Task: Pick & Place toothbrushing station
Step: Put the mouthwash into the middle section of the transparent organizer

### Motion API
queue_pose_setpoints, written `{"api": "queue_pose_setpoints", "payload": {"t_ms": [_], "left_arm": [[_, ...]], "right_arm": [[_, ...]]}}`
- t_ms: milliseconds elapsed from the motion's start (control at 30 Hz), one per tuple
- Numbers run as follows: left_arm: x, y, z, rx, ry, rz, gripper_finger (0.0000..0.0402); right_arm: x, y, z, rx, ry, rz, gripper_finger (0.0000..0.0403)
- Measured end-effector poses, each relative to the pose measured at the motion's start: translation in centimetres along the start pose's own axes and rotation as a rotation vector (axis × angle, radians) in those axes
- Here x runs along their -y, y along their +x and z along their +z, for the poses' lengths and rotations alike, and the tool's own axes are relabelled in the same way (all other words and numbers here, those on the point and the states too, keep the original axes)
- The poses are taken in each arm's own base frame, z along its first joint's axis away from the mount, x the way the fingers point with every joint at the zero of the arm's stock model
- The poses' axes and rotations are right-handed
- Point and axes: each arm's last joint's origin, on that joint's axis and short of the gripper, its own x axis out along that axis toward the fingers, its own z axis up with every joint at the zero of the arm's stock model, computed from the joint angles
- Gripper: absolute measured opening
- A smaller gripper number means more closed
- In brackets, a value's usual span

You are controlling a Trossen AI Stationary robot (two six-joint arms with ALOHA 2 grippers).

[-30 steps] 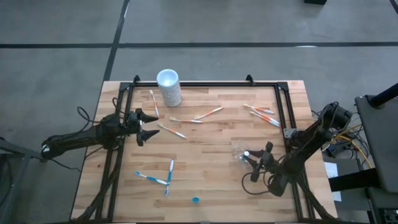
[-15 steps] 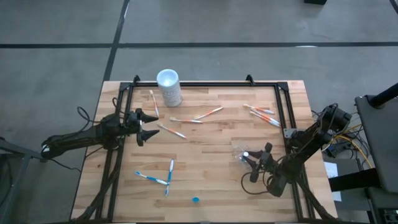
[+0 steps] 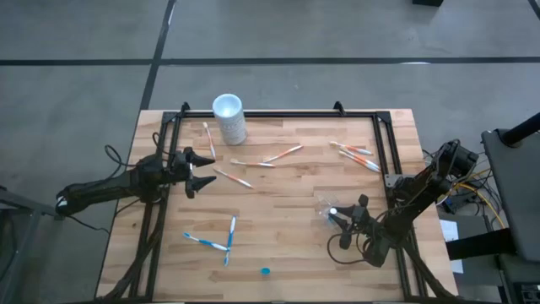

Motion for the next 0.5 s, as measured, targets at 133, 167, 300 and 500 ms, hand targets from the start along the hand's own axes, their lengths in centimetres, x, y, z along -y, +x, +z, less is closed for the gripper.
{"api": "queue_pose_setpoints", "payload": {"t_ms": [133,167,300,500], "left_arm": [[0.00,0.00,0.00,0.000,0.000,0.000,0.0350],[0.00,0.00,0.00,0.000,0.000,0.000,0.0350],[0.00,0.00,0.00,0.000,0.000,0.000,0.0349],[0.00,0.00,0.00,0.000,0.000,0.000,0.0350]], "right_arm": [[0.00,0.00,-0.01,-0.004,-0.003,0.001,0.0112],[0.00,0.00,-0.01,-0.004,-0.004,0.001,0.0112],[0.01,0.01,-0.04,-0.019,-0.006,0.004,0.0112],[0.00,-0.02,0.00,-0.033,0.010,0.009,0.0112]]}}
